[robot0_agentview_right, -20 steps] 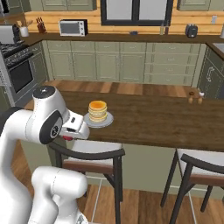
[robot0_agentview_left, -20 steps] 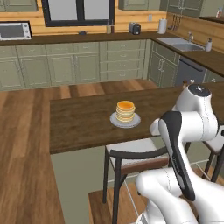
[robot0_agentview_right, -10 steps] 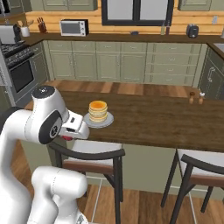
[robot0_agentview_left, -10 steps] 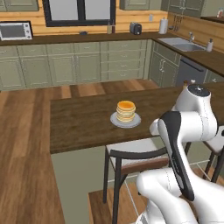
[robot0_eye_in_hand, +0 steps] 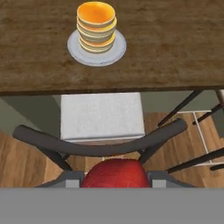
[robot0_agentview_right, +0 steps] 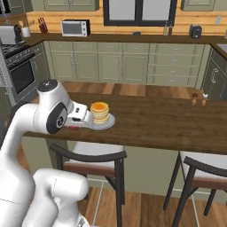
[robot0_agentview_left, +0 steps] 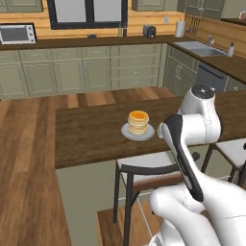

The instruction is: Take the strawberry from the fridge and place it on top of the pancake, located on the dining counter.

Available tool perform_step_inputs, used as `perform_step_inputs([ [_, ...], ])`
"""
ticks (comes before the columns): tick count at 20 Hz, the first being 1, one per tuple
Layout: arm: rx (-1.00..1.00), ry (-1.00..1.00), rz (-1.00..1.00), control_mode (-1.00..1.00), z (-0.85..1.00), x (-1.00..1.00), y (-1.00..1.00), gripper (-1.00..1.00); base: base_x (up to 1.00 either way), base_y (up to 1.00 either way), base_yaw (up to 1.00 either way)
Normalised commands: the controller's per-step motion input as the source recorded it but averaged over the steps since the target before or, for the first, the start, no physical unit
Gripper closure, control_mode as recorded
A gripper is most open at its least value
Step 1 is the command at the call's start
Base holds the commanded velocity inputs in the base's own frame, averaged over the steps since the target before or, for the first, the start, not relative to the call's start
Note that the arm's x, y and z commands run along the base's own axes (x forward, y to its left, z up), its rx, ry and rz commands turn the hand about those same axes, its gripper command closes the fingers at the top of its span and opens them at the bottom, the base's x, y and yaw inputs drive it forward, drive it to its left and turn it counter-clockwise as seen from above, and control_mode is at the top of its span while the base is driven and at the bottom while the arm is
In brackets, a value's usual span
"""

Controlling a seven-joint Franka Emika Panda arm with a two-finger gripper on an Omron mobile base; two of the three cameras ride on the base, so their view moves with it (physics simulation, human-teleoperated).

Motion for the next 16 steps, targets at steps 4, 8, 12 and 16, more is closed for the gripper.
perform_step_inputs([
  [4,-0.01,0.03,0.05,-1.00,0.21,1.00,0.04,1.00,0.00,0.00,0.00],
  [8,0.03,0.10,0.07,-1.00,0.15,1.00,0.00,1.00,0.00,0.00,0.00],
  [12,0.02,0.14,0.10,-1.00,0.14,1.00,0.00,1.00,0.00,0.00,0.00],
  [16,0.02,0.15,0.11,-1.00,0.11,1.00,0.00,1.00,0.00,0.00,0.00],
])
